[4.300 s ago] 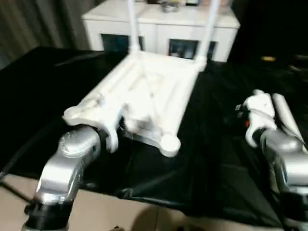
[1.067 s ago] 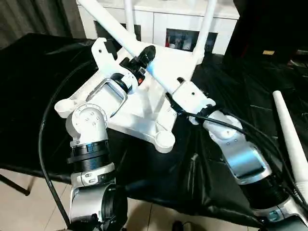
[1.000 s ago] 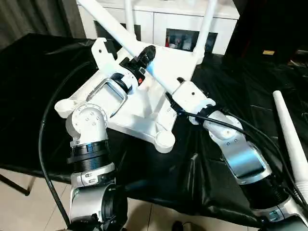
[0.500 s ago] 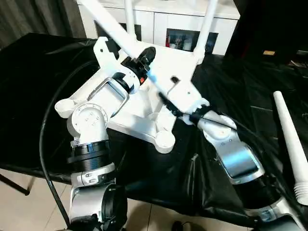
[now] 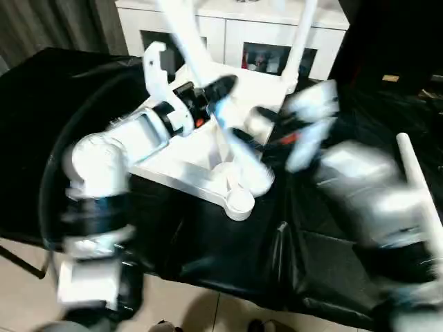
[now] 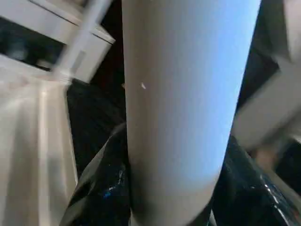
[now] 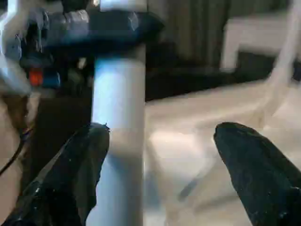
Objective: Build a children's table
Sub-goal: Pick table leg
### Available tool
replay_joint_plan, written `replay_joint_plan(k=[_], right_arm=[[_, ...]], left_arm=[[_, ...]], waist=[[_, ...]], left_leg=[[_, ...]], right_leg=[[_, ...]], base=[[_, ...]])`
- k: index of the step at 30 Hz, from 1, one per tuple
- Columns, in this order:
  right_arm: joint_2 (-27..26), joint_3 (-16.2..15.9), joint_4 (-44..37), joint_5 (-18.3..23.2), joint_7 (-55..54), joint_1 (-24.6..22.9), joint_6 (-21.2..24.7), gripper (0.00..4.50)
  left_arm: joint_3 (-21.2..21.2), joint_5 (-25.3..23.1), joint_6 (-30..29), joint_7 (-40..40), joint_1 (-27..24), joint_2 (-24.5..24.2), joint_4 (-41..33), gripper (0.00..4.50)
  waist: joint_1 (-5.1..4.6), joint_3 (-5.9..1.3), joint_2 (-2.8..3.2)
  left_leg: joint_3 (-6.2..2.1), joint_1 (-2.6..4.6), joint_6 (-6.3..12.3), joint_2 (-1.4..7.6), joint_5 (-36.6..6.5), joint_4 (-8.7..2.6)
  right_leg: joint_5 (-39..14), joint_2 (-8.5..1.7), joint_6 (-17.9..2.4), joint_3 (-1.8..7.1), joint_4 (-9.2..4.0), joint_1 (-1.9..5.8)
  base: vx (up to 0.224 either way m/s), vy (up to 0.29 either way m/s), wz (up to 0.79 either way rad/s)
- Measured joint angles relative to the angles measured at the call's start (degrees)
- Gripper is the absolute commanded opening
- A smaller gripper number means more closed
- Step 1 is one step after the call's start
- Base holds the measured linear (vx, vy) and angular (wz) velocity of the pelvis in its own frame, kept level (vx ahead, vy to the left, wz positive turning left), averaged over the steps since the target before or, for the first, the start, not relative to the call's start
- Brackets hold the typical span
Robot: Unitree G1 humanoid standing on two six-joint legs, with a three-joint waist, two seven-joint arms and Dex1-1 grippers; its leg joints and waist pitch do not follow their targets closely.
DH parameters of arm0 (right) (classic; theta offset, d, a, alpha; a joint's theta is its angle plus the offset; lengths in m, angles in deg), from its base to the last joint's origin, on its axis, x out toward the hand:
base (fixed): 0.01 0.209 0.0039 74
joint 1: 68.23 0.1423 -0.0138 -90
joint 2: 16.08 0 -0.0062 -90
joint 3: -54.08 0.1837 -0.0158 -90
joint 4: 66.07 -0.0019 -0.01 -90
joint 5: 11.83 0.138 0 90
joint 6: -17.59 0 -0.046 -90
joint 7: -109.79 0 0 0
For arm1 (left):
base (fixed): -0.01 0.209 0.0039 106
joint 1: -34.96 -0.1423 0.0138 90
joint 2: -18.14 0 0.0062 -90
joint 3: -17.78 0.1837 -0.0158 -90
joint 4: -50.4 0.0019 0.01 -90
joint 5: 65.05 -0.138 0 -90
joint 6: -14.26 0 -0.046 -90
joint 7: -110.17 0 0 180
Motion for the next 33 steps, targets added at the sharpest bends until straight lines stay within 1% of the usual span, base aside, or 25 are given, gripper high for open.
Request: replay_joint_plan(k=[3, 6, 8, 9, 12, 15, 18, 20, 21, 24, 27, 29, 32, 33], right_arm=[[1.40, -0.08, 0.58, 1.74, 3.13, 0.05, 4.08, 3.95], [3.80, -1.30, 0.81, 3.19, 5.48, 0.15, 6.75, 3.95], [4.74, -1.61, 0.88, 3.69, 6.32, 0.38, 7.91, 3.95], [5.37, -2.13, 0.88, 4.52, 6.76, 0.64, 8.80, 3.95], [5.73, -3.61, 0.85, 5.17, 7.79, 0.92, 10.30, 3.95], [5.94, -5.43, 0.84, 4.72, 8.40, 0.92, 10.47, 3.95], [5.95, -6.02, 0.53, 4.60, 9.24, 0.92, 10.47, 3.95], [6.16, -6.80, 0.08, 4.65, 9.67, 0.92, 10.47, 3.95], [6.51, -7.68, -0.17, 4.97, 10.06, 0.92, 10.47, 3.95], [6.83, -8.70, -0.49, 5.37, 11.19, 0.89, 10.47, 3.95], [6.96, -8.99, -0.90, 5.76, 12.19, 0.89, 10.47, 3.95], [7.03, -8.99, -0.96, 6.81, 13.35, 0.80, 10.79, 3.67], [7.09, -9.05, -1.32, 7.86, 14.70, 0.64, 11.39, 3.57], [7.20, -9.19, -1.71, 7.95, 14.86, 0.50, 11.40, 3.34]], left_arm=[[0.75, 0.25, -0.52, 1.84, 0.07, -0.43, 0.00, 1.82], [1.97, 0.54, -1.04, 3.60, 0.37, -1.36, 0.00, 1.82], [2.20, 0.54, -1.06, 4.43, 0.51, -1.74, 0.00, 1.82], [2.66, 0.54, -1.06, 5.18, 0.57, -2.14, 0.00, 1.82], [3.60, 0.64, -1.06, 7.08, 0.60, -2.46, 0.00, 1.82], [4.51, 0.88, -1.06, 9.09, 0.57, -2.81, -0.97, 1.82], [5.46, 1.48, -0.92, 11.05, 0.55, -3.61, -2.75, 1.82], [6.37, 1.53, -0.60, 12.91, 0.16, -4.43, -3.75, 1.81], [7.33, 1.55, 0.02, 14.89, -0.44, -5.17, -4.84, 1.81], [8.62, 1.55, 0.87, 18.17, -1.31, -6.24, -6.24, 1.81], [9.33, 1.55, 1.37, 20.44, -1.35, -6.83, -6.97, 1.81], [10.04, 1.68, 1.65, 22.15, -1.35, -7.48, -7.26, 1.81], [11.29, 1.68, 2.19, 23.85, -1.35, -7.57, -7.51, 1.81], [11.60, 1.68, 2.34, 24.35, -1.35, -7.71, -7.54, 1.81]], waist=[[0.05, 0.00, 0.00], [0.34, 0.00, 0.00], [0.48, 0.00, -0.01], [0.53, 0.00, -0.01], [0.66, -0.01, -0.05], [0.71, -0.01, -0.07], [0.81, -0.01, -0.09], [0.81, -0.02, -0.11], [0.81, -0.02, -0.12], [0.82, -0.02, -0.18], [0.81, -0.04, -0.25], [0.82, -0.08, -0.32], [0.83, -0.14, -0.42], [0.83, -0.17, -0.46]], left_leg=[[0.04, -0.02, -0.13, 0.01, 0.06, 0.00], [0.04, 0.00, -0.29, 0.01, 0.11, -0.01], [0.04, 0.00, -0.41, 0.01, 0.13, -0.01], [0.04, 0.00, -0.42, 0.01, 0.13, -0.01], [0.04, -0.01, -0.45, 0.01, 0.14, 0.00], [0.03, 0.00, -0.53, 0.02, 0.25, 0.00], [0.02, -0.01, -0.54, 0.03, 0.27, 0.00], [0.02, -0.03, -0.54, 0.04, 0.27, -0.01], [0.02, -0.03, -0.54, 0.04, 0.27, -0.01], [0.01, -0.05, -0.55, 0.05, 0.27, -0.01], [0.01, -0.06, -0.55, 0.05, 0.28, -0.01], [0.01, -0.06, -0.55, 0.05, 0.27, -0.01], [0.01, -0.06, -0.55, 0.05, 0.27, -0.01], [0.01, -0.06, -0.56, 0.05, 0.28, -0.01]], right_leg=[[-0.02, 0.01, 0.03, 0.03, 0.08, -0.01], [-0.12, 0.01, 0.21, 0.03, 0.14, -0.01], [-0.14, 0.01, 0.23, 0.02, 0.17, -0.01], [-0.14, 0.01, 0.24, 0.03, 0.17, -0.01], [-0.14, 0.01, 0.25, 0.02, 0.16, 0.00], [-0.14, 0.01, 0.26, 0.02, 0.16, -0.02], [-0.13, -0.01, 0.26, 0.01, 0.17, -0.01], [-0.13, -0.01, 0.26, 0.01, 0.17, -0.01], [-0.14, -0.01, 0.27, 0.01, 0.17, -0.01], [-0.14, -0.01, 0.27, 0.01, 0.18, -0.02], [-0.14, -0.01, 0.27, 0.01, 0.18, -0.01], [-0.14, -0.01, 0.27, 0.01, 0.18, -0.01], [-0.14, -0.01, 0.28, 0.01, 0.18, -0.01], [-0.14, -0.01, 0.28, 0.01, 0.18, -0.01]], base=[[0.000, 0.000, 0.00], [0.000, 0.000, 0.00], [0.000, 0.000, 0.00], [0.000, 0.000, 0.00], [0.000, 0.000, 0.00], [0.000, 0.000, 0.00], [0.000, 0.000, 0.00], [0.000, 0.000, 0.00], [0.000, 0.000, 0.00], [0.000, 0.000, 0.00], [0.000, 0.000, 0.00], [0.000, 0.000, 0.00], [0.000, 0.000, 0.00], [0.000, 0.000, 0.00]])
